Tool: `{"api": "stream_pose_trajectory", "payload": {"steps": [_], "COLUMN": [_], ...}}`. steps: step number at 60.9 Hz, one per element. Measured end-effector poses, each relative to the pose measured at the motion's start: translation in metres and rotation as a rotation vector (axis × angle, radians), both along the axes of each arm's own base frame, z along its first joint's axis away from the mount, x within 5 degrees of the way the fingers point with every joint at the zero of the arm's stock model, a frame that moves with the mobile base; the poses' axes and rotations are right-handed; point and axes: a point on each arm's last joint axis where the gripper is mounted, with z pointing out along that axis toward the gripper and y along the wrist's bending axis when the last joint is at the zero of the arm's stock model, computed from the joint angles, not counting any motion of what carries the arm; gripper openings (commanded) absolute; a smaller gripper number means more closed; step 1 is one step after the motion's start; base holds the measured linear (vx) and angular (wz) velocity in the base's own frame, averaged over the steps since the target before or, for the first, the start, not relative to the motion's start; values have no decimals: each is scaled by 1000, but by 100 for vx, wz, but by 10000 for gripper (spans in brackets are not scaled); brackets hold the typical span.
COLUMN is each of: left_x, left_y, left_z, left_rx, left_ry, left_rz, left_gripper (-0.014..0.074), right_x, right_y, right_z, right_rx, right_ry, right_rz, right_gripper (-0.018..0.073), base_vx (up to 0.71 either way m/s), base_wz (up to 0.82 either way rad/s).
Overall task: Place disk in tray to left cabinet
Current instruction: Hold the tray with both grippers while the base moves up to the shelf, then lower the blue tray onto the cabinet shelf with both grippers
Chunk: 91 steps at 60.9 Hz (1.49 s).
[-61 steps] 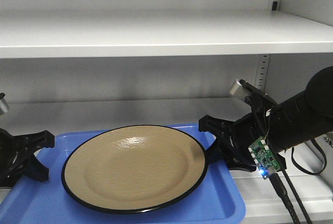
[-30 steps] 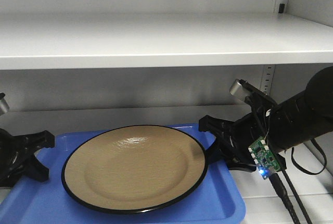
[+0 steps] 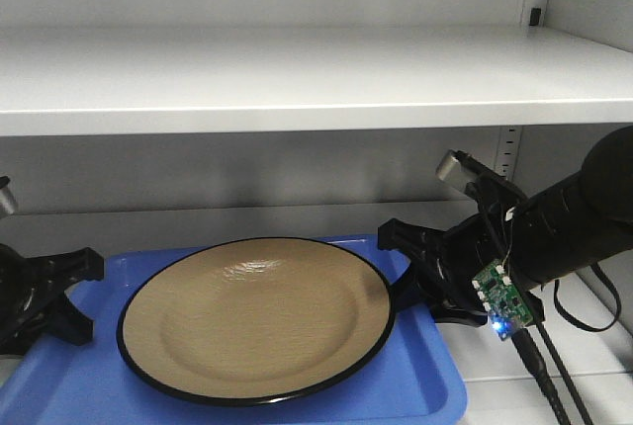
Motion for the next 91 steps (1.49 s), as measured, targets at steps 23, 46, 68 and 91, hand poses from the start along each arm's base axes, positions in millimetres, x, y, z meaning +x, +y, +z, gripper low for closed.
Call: {"api": "stream_pose_trajectory", "payload": {"steps": [23,46,68,91], "left_x": [0,12,37,56], "left_y": [0,2,0,-2], "left_z": [0,7,-14,-40], "left_rx": [0,-2,-13,13], "left_ry": [-1,-143,-147,-89], "left_rz": [0,49,80,66], "left_gripper": [0,0,11,100], "right_x": [1,22,52,58], "right_y": [0,5,11,10], "right_z": [1,-18,-58,-58], "right_rx": [4,21,-14,-76], "right_ry": [-14,-26,-39,-171], "right_rz": [-9,-56,-59,18], "right_gripper": [-6,-3,29,253], "base_vx": [0,0,0,0], "base_wz": [0,0,0,0]}}
